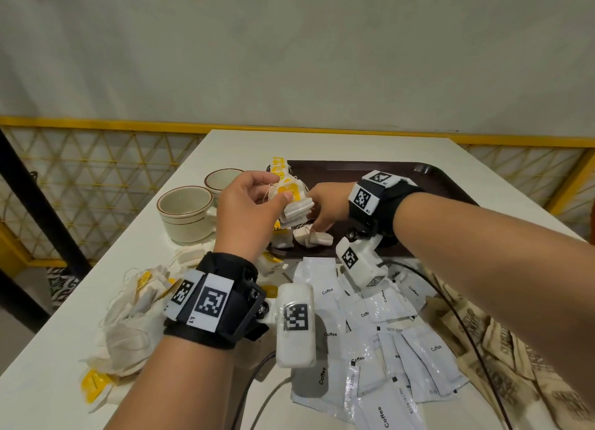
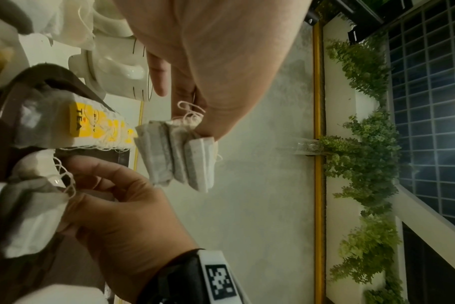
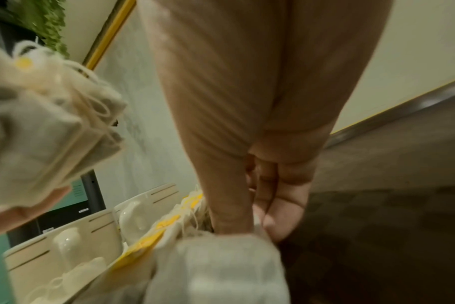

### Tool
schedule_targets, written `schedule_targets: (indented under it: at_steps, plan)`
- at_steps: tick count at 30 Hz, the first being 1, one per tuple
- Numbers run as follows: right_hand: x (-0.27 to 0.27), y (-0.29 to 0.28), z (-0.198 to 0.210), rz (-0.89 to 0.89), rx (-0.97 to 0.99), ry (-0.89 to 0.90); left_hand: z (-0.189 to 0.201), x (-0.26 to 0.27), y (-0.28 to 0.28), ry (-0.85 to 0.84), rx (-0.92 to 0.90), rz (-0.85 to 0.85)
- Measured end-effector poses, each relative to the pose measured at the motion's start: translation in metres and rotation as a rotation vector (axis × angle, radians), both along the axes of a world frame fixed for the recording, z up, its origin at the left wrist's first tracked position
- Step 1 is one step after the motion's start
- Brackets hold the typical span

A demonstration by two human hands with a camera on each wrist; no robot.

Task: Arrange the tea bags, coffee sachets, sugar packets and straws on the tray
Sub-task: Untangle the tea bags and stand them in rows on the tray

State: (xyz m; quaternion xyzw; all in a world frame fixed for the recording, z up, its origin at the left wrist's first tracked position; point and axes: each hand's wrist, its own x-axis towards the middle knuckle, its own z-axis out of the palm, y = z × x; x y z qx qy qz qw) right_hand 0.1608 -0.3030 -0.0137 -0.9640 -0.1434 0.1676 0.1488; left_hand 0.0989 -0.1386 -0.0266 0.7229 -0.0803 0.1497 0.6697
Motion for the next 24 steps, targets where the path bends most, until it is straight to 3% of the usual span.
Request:
schedule_targets:
  at_steps: [7, 15, 24]
  plan:
    - [-0.0003, 0.0098, 0.0006, 0.049, -0.149, 0.032, -0.0008, 0.0005, -0.0003, 0.005, 0.008, 0.001]
    - [-0.0039, 0.0038, -0.0015, 0.049, -0.051, 0.006, 0.0003, -0.001, -0.0004, 0.007, 0.034, 0.002]
    - [-0.0045, 0.0049, 0.003, 0.069, -0.131, 0.095, -0.001, -0.0006, -0.0014, 0.028, 0.052, 0.006]
